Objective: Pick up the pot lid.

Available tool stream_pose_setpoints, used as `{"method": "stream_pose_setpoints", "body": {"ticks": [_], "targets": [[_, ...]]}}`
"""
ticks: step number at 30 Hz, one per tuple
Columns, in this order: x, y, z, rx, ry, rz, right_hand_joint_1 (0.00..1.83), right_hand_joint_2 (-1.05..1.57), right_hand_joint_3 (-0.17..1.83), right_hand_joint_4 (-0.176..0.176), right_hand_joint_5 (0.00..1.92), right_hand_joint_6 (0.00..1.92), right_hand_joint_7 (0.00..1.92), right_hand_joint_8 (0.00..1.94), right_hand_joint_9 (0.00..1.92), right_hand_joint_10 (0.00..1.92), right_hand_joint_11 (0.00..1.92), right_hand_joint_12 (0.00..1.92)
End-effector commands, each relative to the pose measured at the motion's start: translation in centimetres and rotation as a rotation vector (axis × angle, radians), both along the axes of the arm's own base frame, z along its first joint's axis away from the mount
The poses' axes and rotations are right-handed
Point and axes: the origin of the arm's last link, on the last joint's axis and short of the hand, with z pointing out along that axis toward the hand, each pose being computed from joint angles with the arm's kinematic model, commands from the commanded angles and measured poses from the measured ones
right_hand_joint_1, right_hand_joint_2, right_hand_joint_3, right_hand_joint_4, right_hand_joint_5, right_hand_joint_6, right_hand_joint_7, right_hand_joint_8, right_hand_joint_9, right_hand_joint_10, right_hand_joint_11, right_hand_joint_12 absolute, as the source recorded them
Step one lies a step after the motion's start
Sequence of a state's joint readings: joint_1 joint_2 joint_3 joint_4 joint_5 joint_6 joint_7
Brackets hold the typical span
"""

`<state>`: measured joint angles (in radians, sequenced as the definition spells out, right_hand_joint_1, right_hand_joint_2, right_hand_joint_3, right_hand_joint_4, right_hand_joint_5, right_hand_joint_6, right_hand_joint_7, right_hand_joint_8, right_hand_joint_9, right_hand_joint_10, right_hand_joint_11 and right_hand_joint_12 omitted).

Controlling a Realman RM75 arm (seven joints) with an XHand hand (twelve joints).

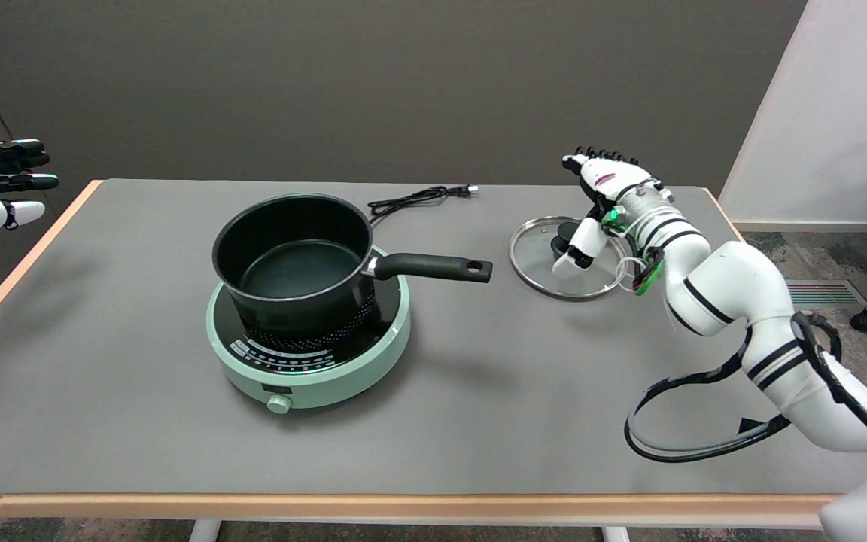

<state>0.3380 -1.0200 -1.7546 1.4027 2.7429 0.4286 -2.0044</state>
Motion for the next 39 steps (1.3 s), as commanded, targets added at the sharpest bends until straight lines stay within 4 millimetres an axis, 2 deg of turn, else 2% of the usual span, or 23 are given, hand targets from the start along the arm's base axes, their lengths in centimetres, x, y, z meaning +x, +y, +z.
{"method": "stream_pose_setpoints", "body": {"ticks": [1, 26, 31, 39], "targets": [[-1.5, -1.2, 0.7, -0.018, -0.003, -0.050, 1.18, -0.55, 1.10, -0.037, 0.18, 0.18, 0.18, 0.18, 0.18, 0.18, 0.18, 0.18], [0.2, -1.4, 0.9, -0.024, -0.010, -0.002, 1.17, -0.56, 1.17, -0.034, 0.21, 0.21, 0.21, 0.21, 0.21, 0.21, 0.21, 0.21], [2.1, -0.5, 0.5, -0.009, -0.003, 0.066, 1.17, -0.56, 1.18, -0.032, 0.20, 0.20, 0.20, 0.20, 0.20, 0.20, 0.20, 0.20], [5.6, 1.7, -1.1, 0.030, 0.117, 0.181, 1.17, -0.57, 1.19, -0.026, 0.16, 0.16, 0.16, 0.16, 0.16, 0.16, 0.16, 0.16]]}}
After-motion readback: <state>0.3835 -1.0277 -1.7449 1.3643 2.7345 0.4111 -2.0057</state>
